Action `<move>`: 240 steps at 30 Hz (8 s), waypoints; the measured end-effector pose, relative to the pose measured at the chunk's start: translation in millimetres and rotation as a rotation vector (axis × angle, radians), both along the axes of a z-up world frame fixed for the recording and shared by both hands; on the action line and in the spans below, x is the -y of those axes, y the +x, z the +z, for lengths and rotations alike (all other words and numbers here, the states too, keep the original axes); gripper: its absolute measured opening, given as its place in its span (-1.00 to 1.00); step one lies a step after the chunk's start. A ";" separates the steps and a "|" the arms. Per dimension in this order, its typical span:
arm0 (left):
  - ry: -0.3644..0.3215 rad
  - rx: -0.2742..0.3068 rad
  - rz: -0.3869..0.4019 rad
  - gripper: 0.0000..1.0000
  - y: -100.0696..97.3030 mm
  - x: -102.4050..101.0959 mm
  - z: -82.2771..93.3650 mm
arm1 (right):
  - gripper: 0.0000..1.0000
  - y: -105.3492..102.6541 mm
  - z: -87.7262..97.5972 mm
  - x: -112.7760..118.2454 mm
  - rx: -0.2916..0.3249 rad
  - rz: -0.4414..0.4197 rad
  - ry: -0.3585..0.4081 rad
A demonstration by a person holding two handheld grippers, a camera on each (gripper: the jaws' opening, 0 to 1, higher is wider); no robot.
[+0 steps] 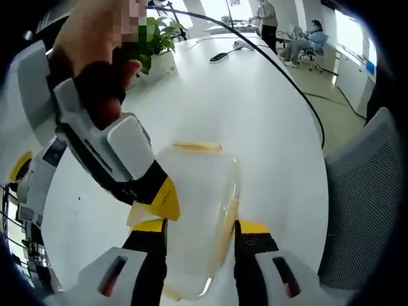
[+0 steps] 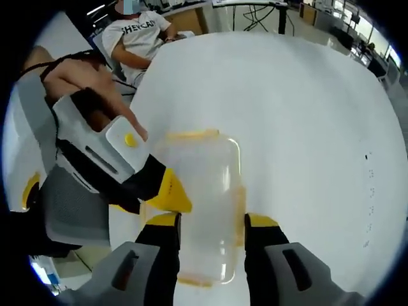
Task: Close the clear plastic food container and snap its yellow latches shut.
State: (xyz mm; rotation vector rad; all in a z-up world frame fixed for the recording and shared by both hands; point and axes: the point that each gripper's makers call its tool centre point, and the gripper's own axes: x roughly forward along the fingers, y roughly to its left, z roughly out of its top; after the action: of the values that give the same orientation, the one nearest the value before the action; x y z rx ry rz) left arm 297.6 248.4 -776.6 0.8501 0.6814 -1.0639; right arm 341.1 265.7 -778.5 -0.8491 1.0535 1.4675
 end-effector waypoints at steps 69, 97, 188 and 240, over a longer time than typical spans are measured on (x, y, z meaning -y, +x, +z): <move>0.250 -0.091 -0.160 0.68 27.1 -59.0 -42.8 | 0.51 -31.1 -30.5 58.9 0.285 0.014 -0.127; 0.259 -0.098 -0.101 0.65 20.8 -81.7 -43.6 | 0.47 -30.9 -31.9 35.9 0.290 0.076 -0.140; 0.282 -0.088 -0.144 0.69 145.6 -137.4 -43.8 | 0.51 89.1 -33.9 -18.1 0.304 0.007 -0.179; -0.407 0.009 0.296 0.78 136.3 -153.2 -28.4 | 0.99 84.8 -30.9 -15.8 0.366 -0.589 0.327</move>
State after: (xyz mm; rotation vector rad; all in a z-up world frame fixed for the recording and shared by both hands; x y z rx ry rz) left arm 433.9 401.6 -804.9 0.3875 0.5375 -0.8871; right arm 425.9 281.5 -809.5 -0.4861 0.6791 0.9049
